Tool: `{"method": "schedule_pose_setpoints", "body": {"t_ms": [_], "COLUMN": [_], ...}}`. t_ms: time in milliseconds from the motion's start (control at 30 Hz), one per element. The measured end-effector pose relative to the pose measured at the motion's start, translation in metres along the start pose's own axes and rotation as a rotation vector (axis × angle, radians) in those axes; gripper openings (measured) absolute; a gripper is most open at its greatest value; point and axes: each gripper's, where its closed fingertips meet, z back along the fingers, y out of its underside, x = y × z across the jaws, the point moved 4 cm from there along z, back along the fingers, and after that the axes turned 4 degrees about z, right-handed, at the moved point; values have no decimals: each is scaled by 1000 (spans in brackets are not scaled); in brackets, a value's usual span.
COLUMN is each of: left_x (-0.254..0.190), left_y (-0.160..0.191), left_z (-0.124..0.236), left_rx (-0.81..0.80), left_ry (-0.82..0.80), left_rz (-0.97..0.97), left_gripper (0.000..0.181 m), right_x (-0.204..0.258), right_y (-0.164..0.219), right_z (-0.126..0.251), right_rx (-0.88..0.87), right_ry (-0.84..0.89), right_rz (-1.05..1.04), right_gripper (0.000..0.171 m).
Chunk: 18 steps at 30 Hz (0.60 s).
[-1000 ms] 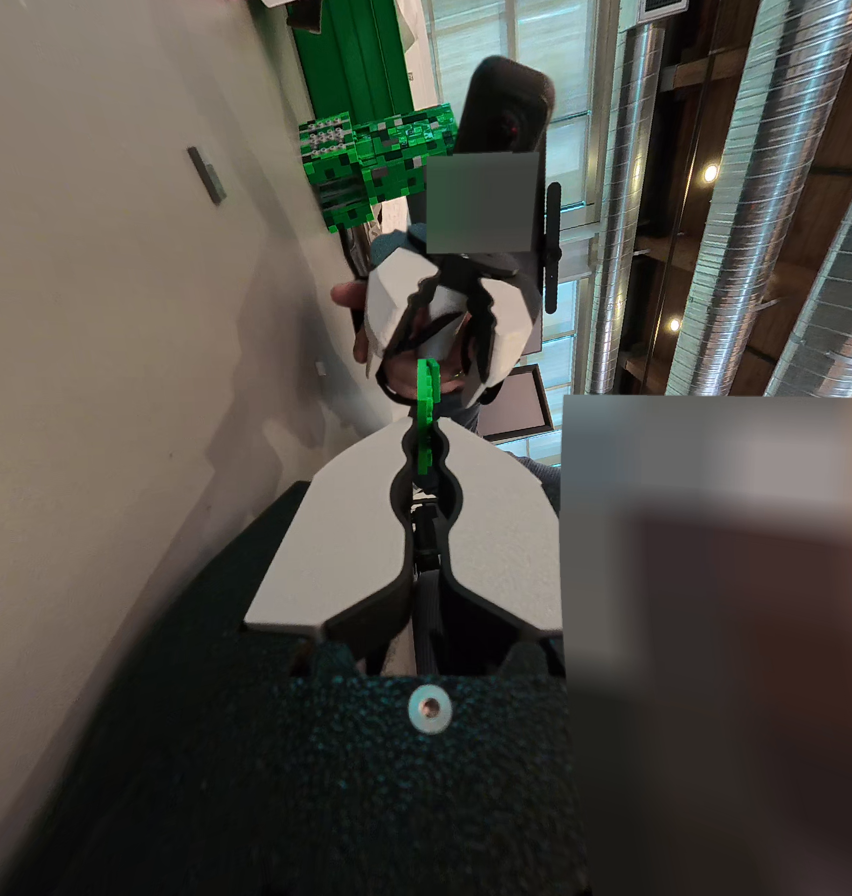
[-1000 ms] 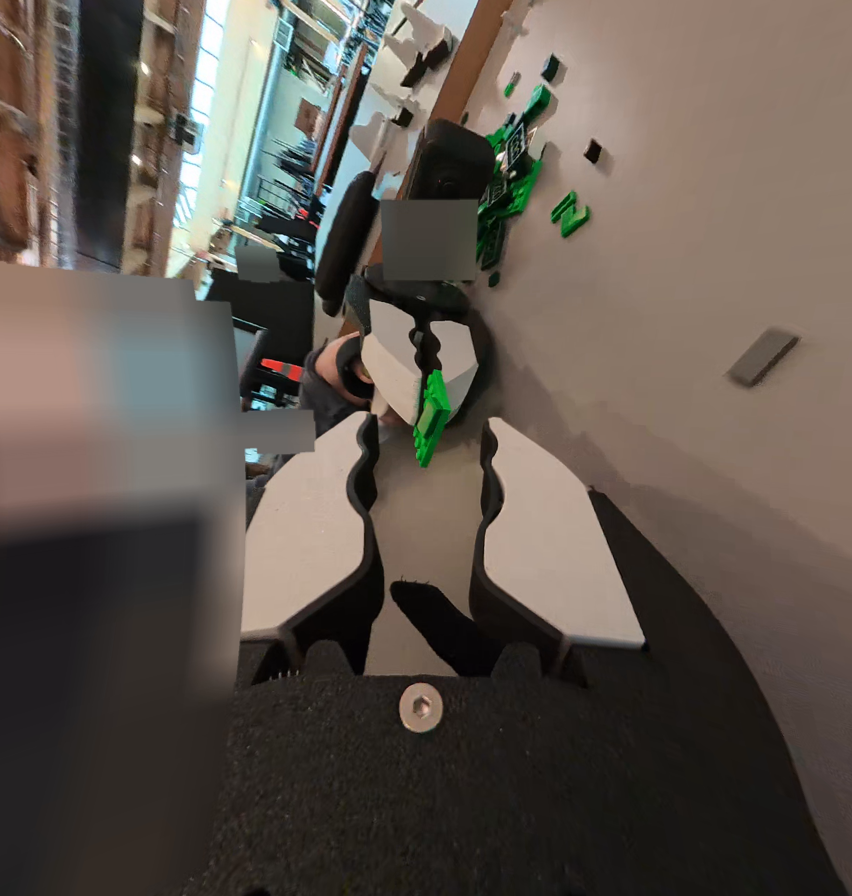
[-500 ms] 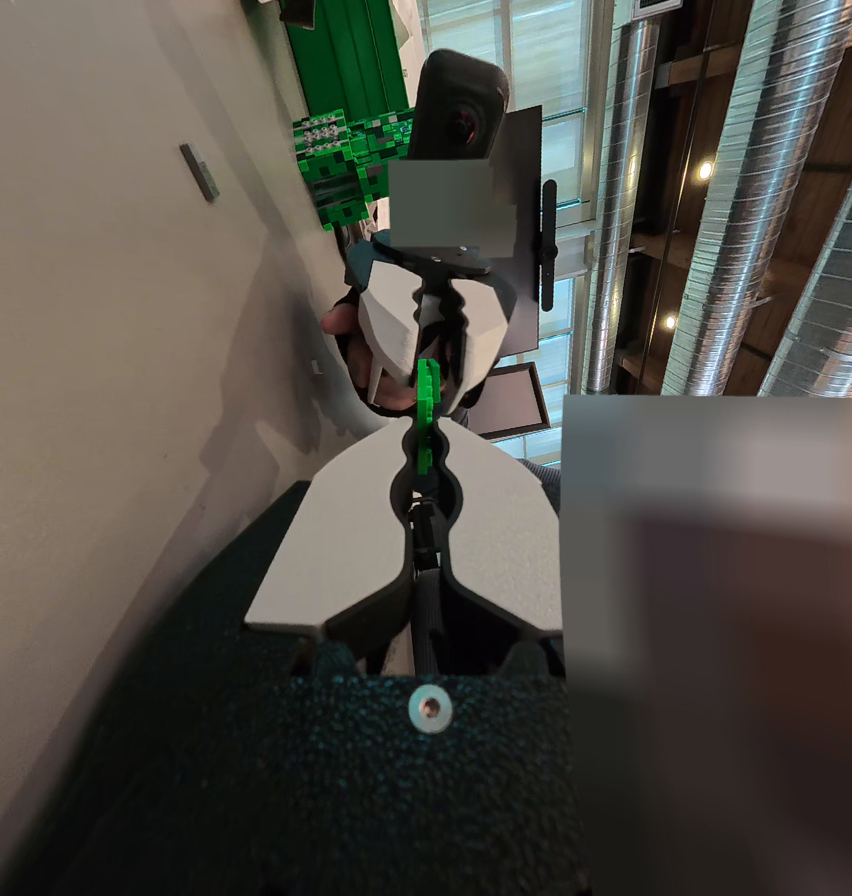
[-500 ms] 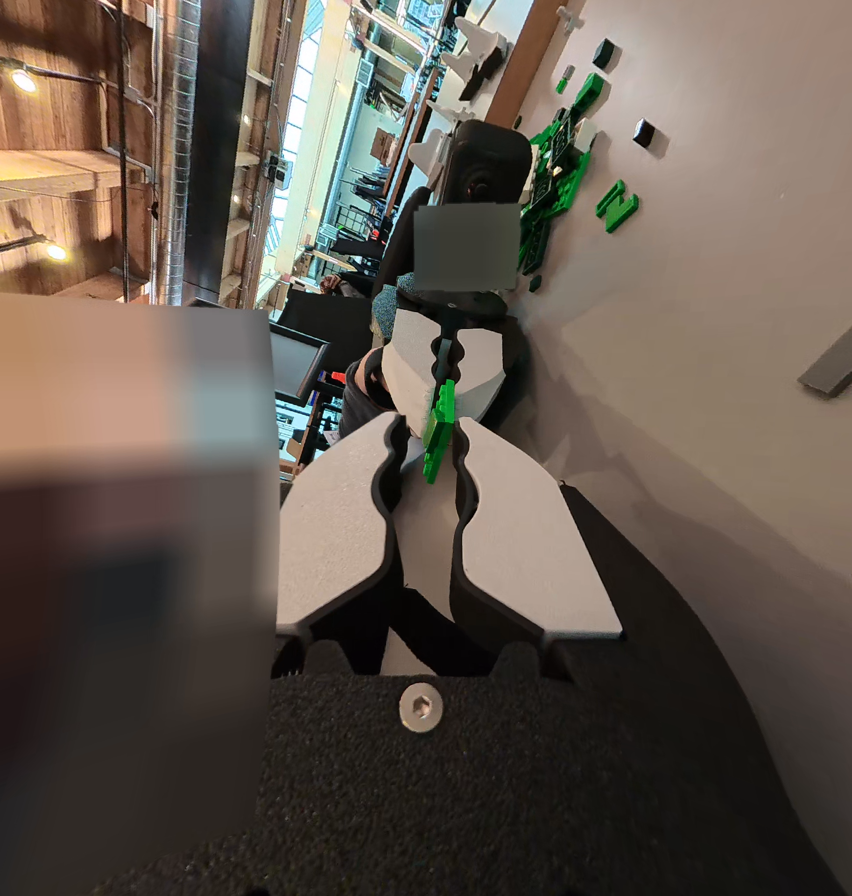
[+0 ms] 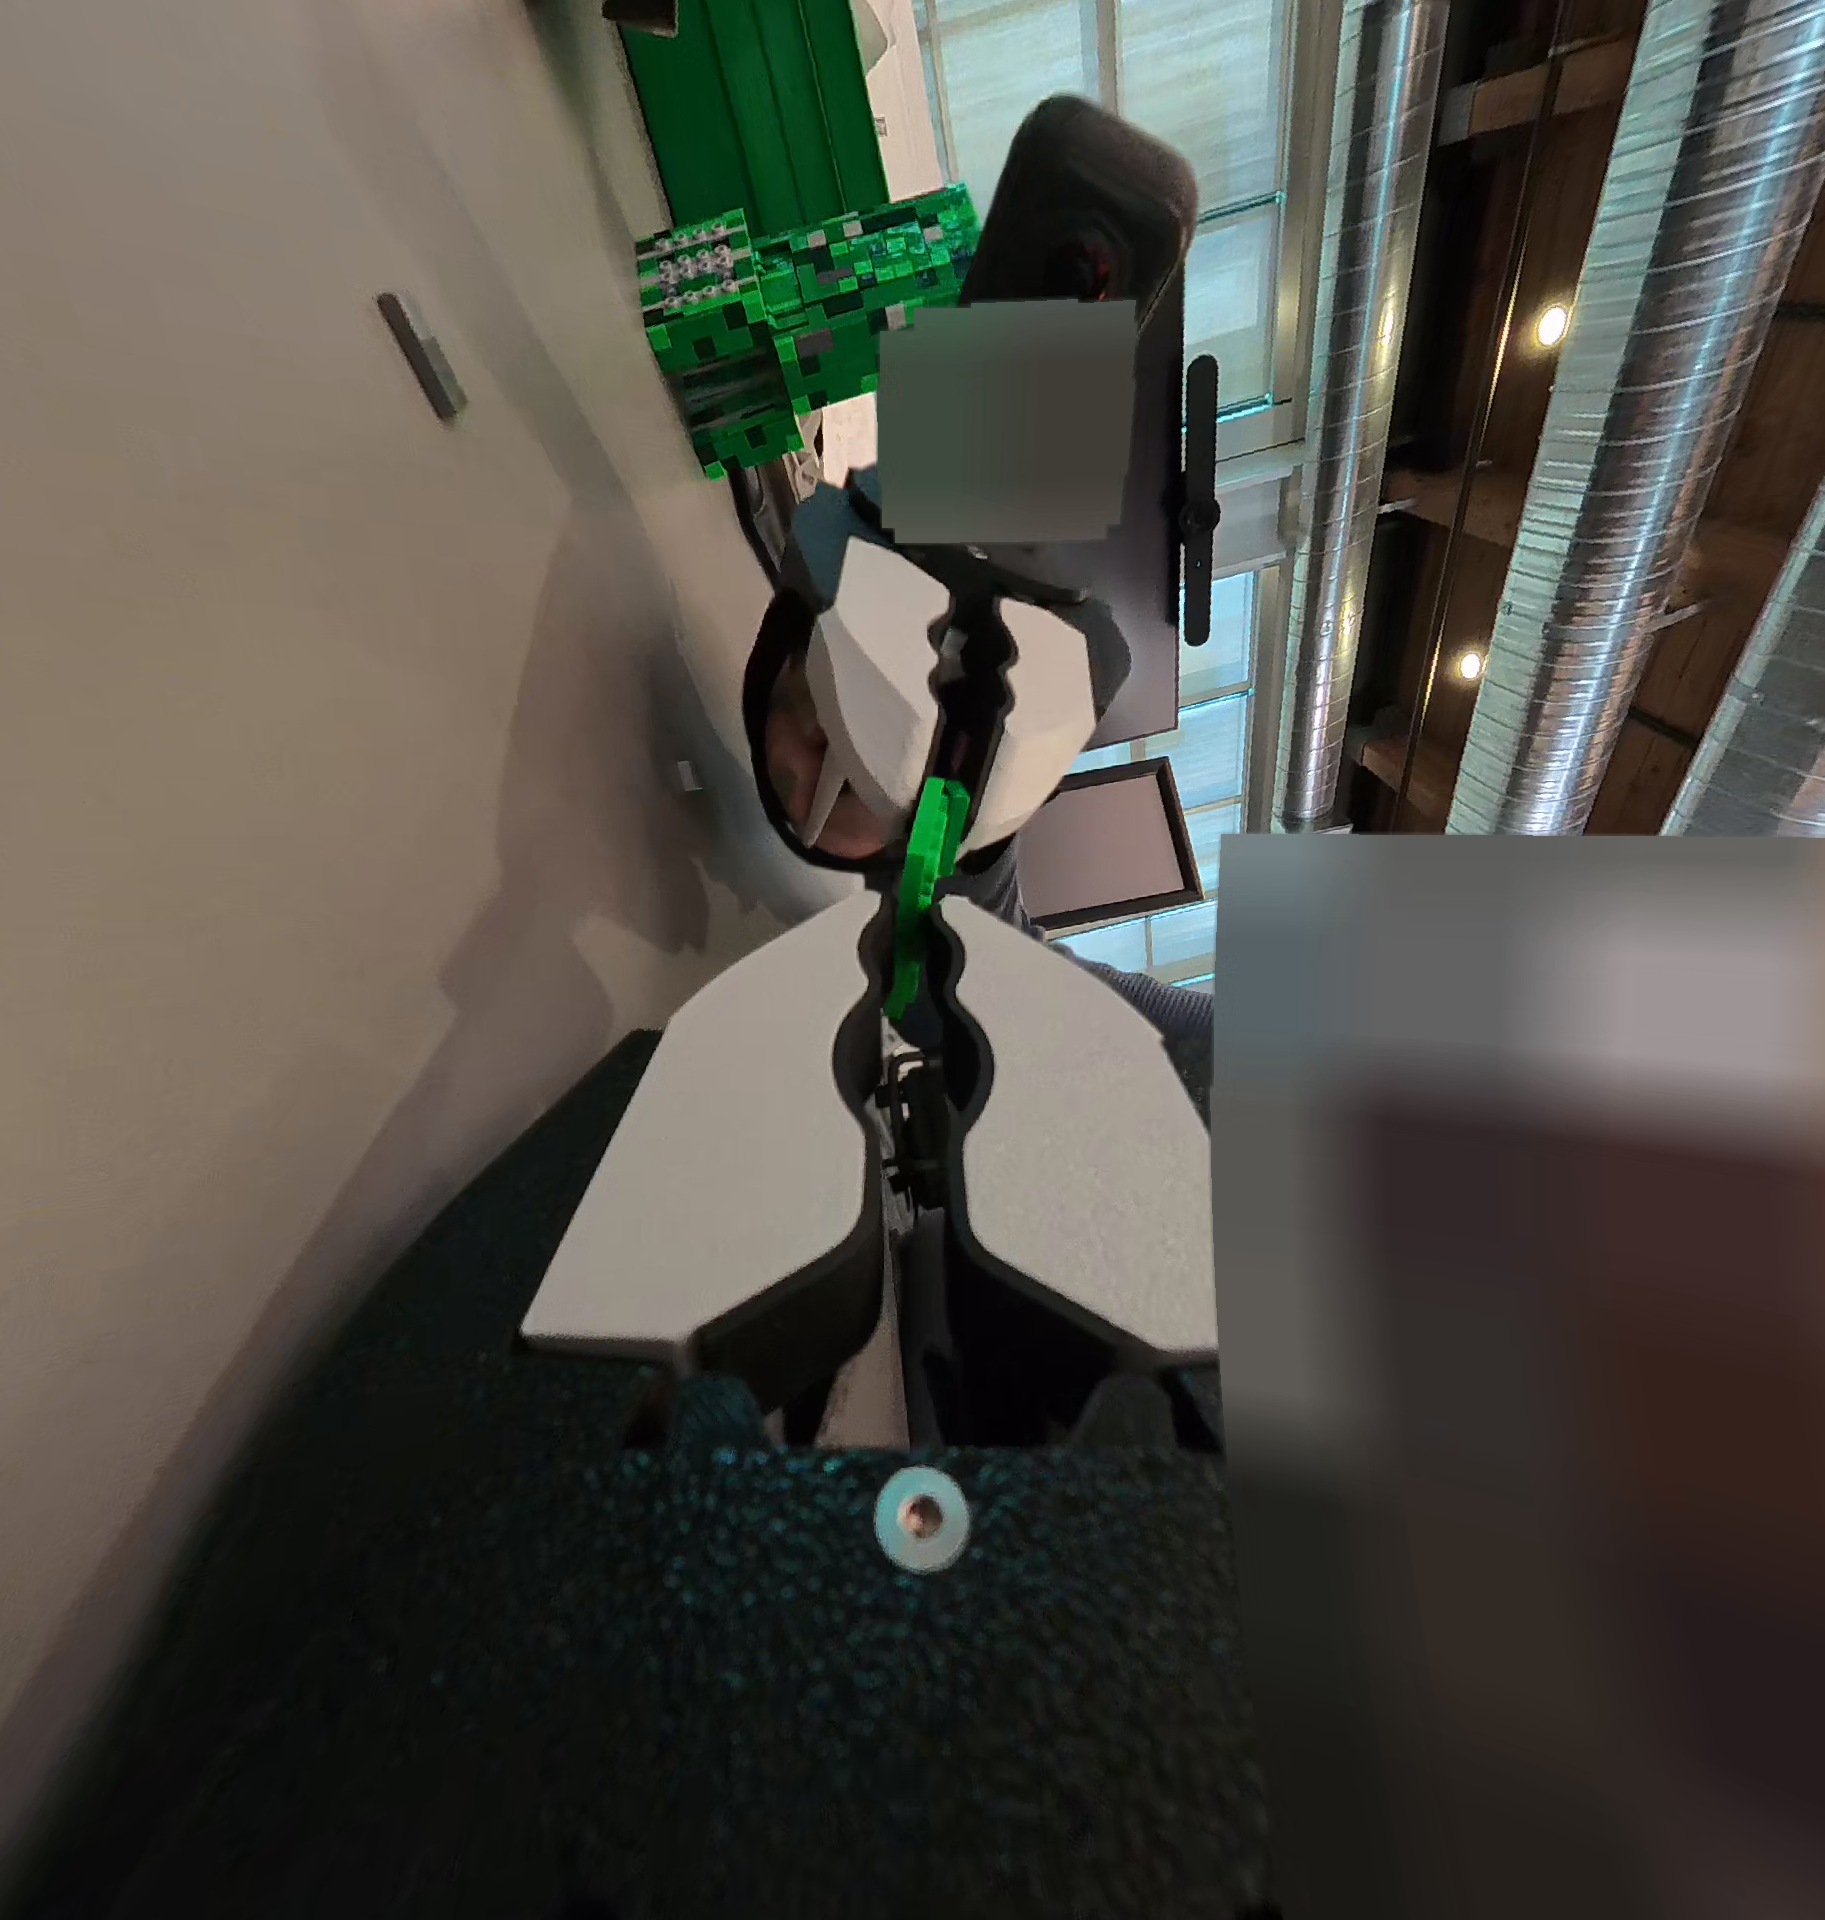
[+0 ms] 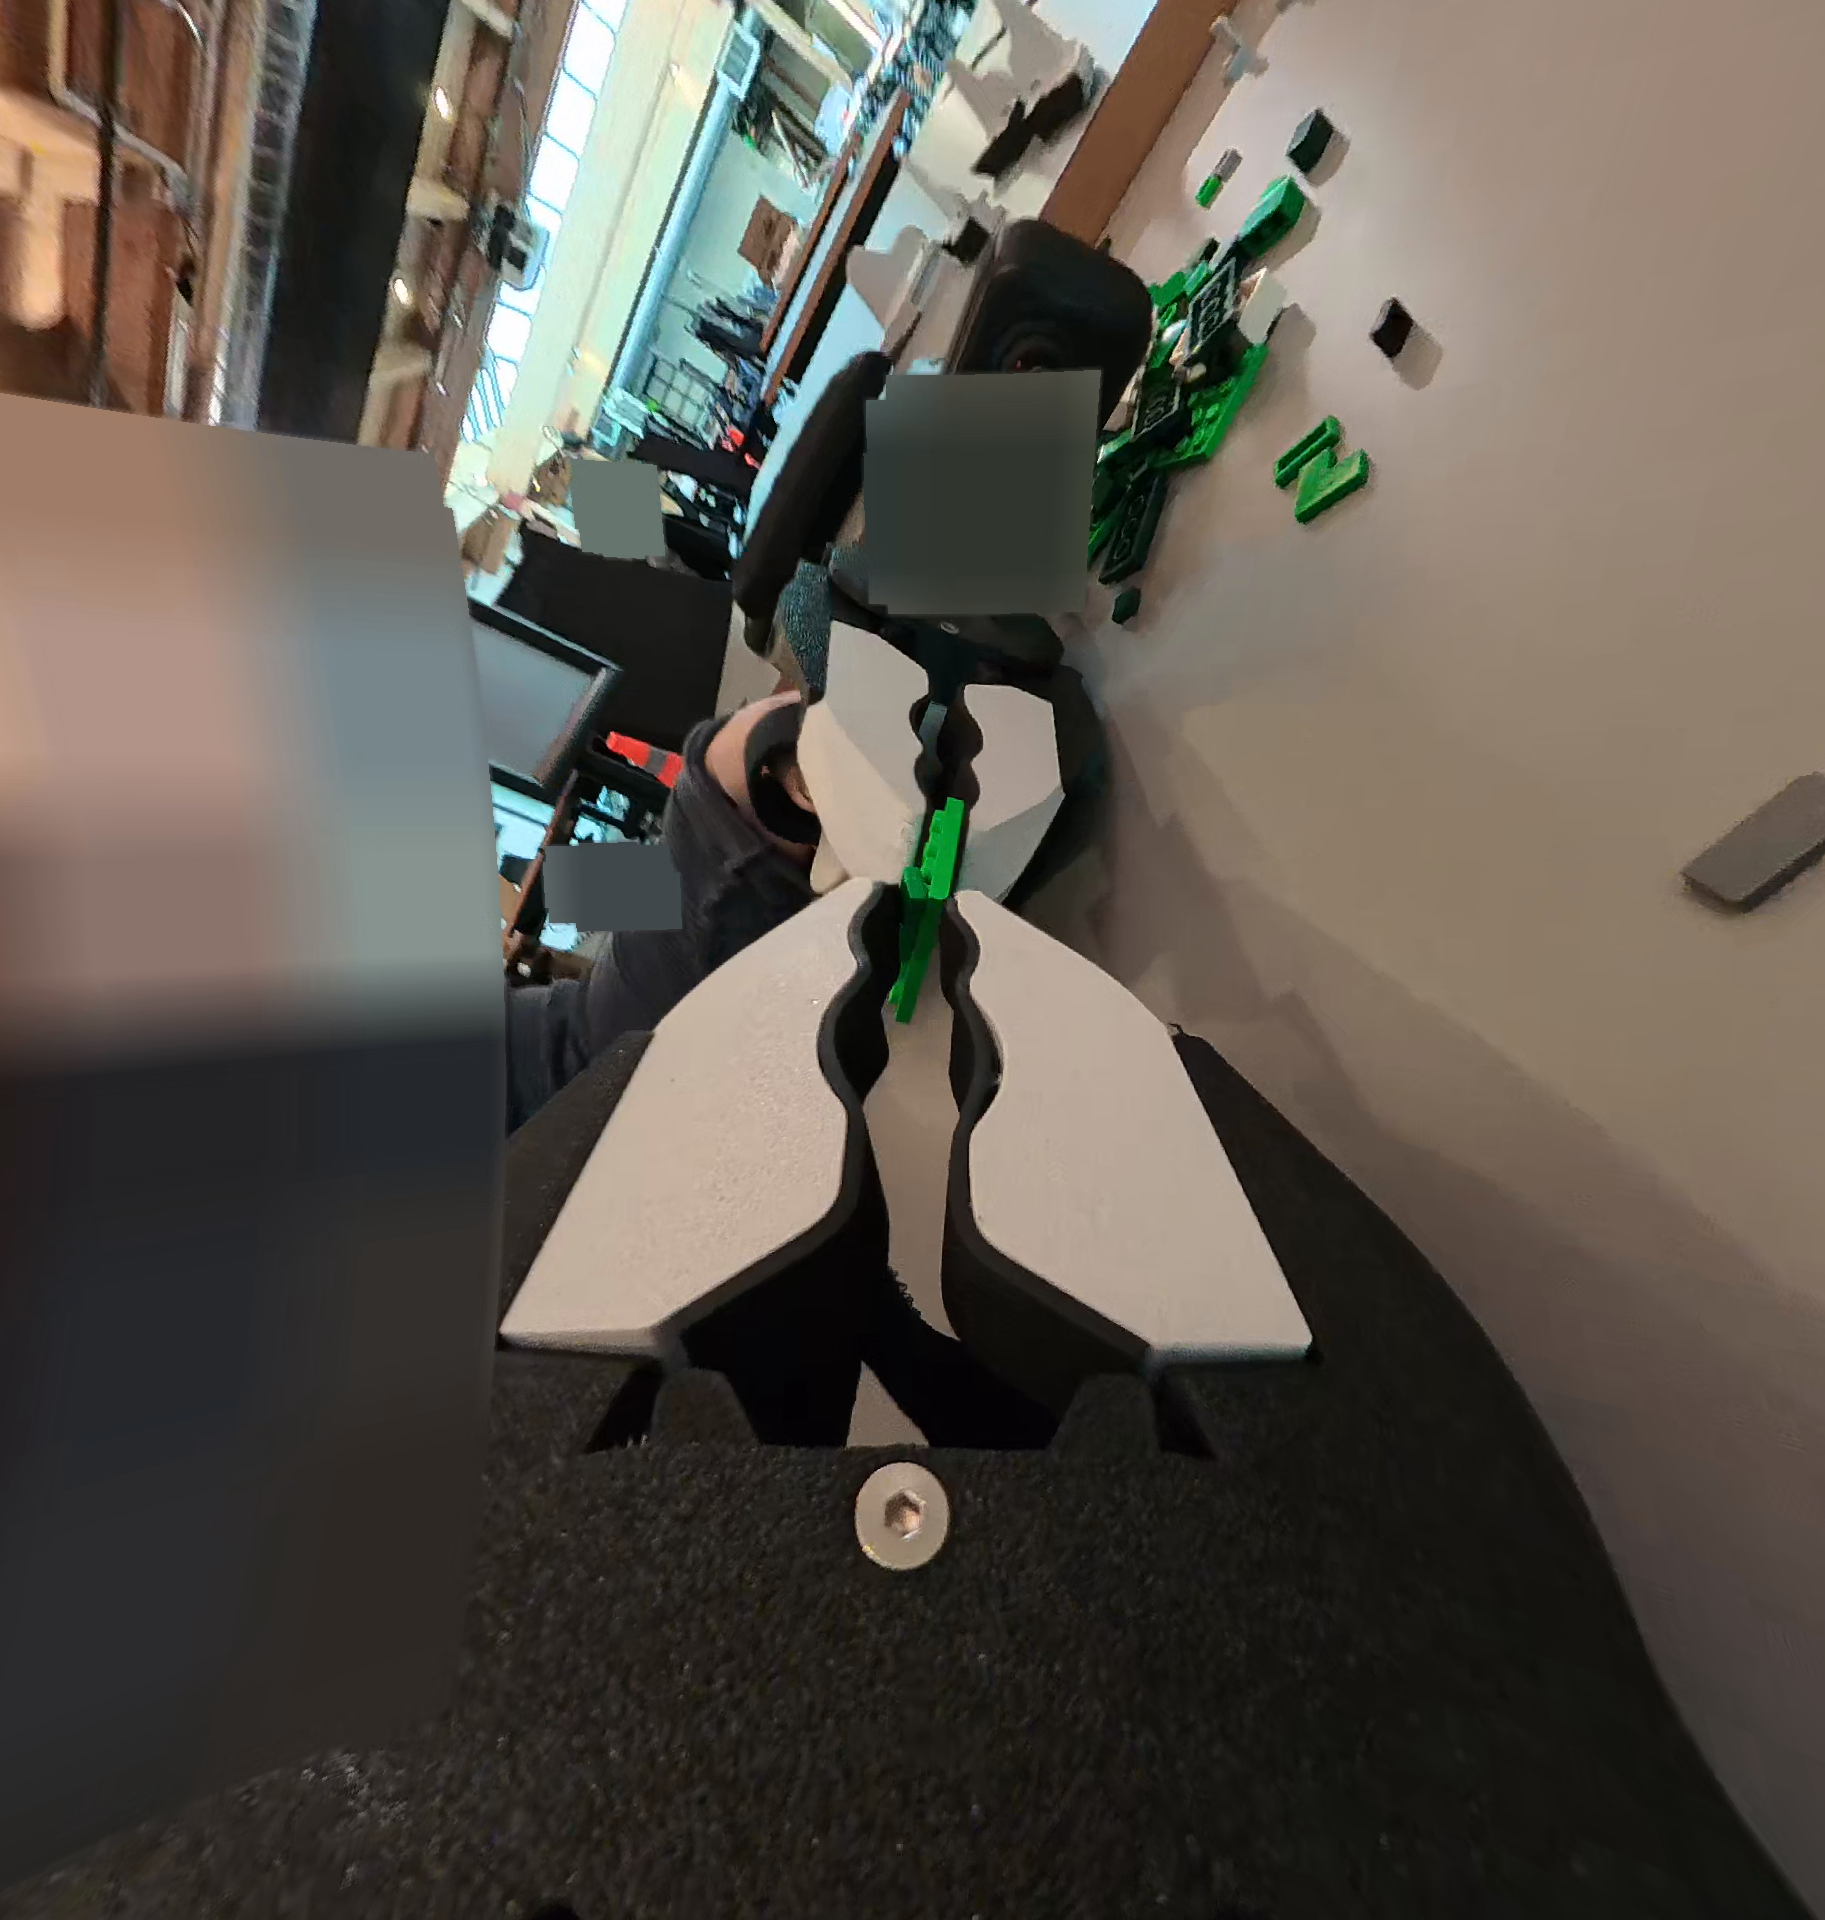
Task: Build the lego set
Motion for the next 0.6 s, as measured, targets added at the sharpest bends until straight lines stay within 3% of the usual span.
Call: {"method": "schedule_pose_setpoints", "body": {"t_ms": [33,267,600], "left_x": [-1,-10,-52], "left_y": [1,3,15], "left_z": [-1,-3,-16], "left_rx": [7,26,-6], "left_ry": [0,15,66], "left_rz": [-8,-131,-918], "left_gripper": [4,4,4], "right_x": [1,10,64], "right_y": [0,-2,-8], "right_z": [1,2,14], "right_rx": [20,100,70], "right_ry": [-1,-9,78], "right_rz": [11,87,752], "right_gripper": [7,7,7]}}
